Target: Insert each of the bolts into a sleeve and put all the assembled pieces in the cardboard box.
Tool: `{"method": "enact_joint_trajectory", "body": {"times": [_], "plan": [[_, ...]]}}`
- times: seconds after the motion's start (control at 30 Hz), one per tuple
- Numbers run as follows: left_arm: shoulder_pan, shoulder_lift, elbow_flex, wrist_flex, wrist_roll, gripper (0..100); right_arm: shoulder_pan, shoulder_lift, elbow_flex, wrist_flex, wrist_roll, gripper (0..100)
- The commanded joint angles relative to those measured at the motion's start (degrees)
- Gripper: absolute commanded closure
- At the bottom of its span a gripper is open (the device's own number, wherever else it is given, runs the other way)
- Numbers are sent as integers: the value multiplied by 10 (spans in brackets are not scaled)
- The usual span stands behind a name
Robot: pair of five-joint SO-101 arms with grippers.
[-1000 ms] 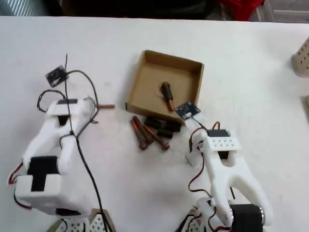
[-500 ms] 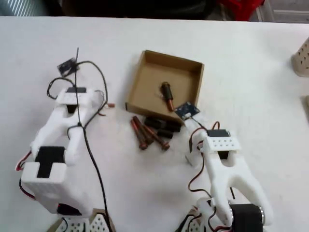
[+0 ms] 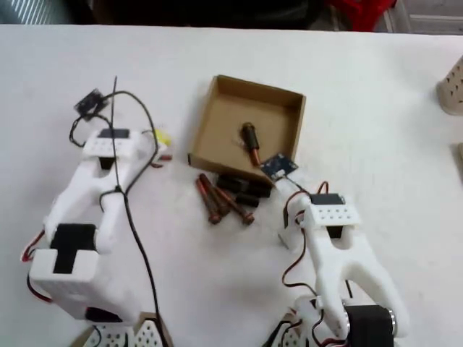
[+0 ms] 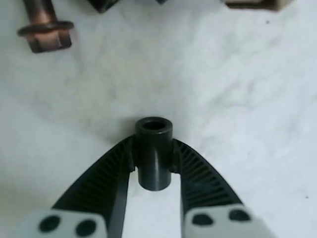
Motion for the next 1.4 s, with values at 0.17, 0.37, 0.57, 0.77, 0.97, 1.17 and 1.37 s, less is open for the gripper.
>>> {"method": "enact_joint_trajectory", "body": {"times": [0.17, 0.37, 0.57, 0.77, 0.97, 1.17, 1.37], "plan": [[-26, 123, -105, -4, 8, 745, 1, 1, -13, 4, 10, 981], [-22, 131, -135, 43, 7, 748, 1, 1, -13, 4, 11, 981], [-22, 131, -137, 43, -18, 890, 1, 1, -12, 4, 13, 981], [-15, 131, -139, 44, -62, 977, 1, 1, -12, 4, 13, 981], [40, 123, -139, 93, -151, 978, 1, 1, -12, 4, 14, 981], [57, 49, -89, 120, -240, 979, 1, 1, -12, 4, 14, 981], [57, -16, -23, 119, -289, 920, 1, 1, -12, 4, 14, 981]]}}
